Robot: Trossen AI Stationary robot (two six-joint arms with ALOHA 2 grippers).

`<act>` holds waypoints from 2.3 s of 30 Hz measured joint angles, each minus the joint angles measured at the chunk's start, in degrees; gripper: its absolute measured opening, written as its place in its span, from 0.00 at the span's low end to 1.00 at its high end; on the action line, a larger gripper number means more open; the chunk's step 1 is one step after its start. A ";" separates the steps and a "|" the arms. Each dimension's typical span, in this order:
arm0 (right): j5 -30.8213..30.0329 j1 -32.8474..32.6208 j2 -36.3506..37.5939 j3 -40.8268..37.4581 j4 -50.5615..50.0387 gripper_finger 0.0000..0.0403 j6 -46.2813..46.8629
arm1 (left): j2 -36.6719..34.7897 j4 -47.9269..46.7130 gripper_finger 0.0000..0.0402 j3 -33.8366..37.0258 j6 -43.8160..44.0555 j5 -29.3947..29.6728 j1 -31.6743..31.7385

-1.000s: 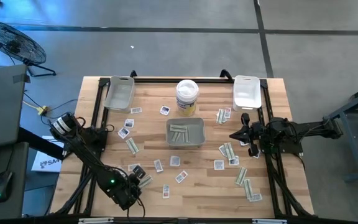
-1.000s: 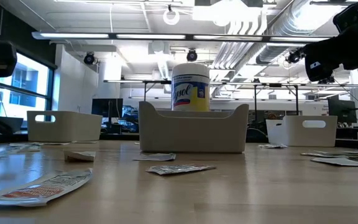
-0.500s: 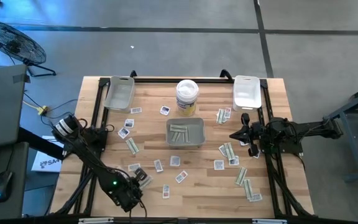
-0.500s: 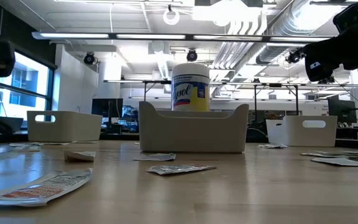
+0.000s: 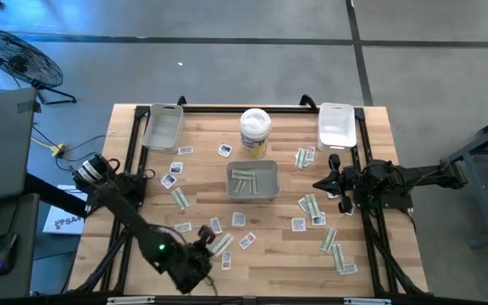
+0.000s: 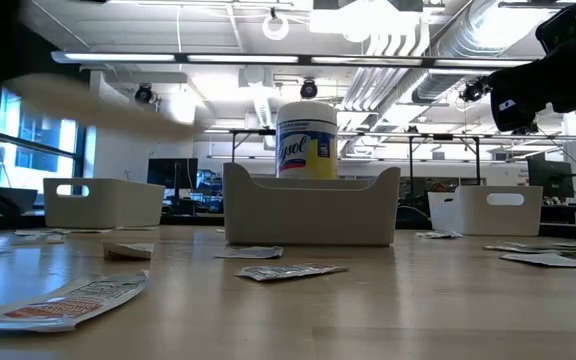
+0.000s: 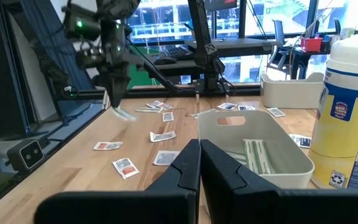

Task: Pick & Place First Aid Supplies
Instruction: Put the bandage into the bottom gray bin

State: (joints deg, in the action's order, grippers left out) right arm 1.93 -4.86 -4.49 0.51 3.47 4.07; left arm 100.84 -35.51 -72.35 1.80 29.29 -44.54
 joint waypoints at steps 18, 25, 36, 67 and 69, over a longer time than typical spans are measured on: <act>0.00 -0.02 0.00 0.00 -0.01 0.01 -0.01 | -0.07 1.90 0.00 -3.63 -2.42 -9.98 35.27; 0.00 -0.01 0.00 0.00 -0.01 0.01 0.01 | 0.41 -0.03 0.00 -3.63 4.65 -15.59 36.77; 0.02 -0.02 0.00 0.00 -0.88 0.01 0.01 | 0.42 -1.95 0.06 -3.63 7.55 -15.24 36.79; 0.02 -0.02 0.00 0.00 -1.15 0.01 -0.01 | -2.44 -45.98 0.31 -11.79 33.76 -20.97 14.90; 0.02 -0.02 0.00 0.00 -1.13 0.01 -0.01 | -4.98 -40.30 0.31 -6.36 34.96 -21.05 14.31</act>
State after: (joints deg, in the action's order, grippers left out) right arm 1.96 -4.89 -4.49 0.51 2.35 4.05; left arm 95.86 -75.80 -78.72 36.76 8.24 -30.22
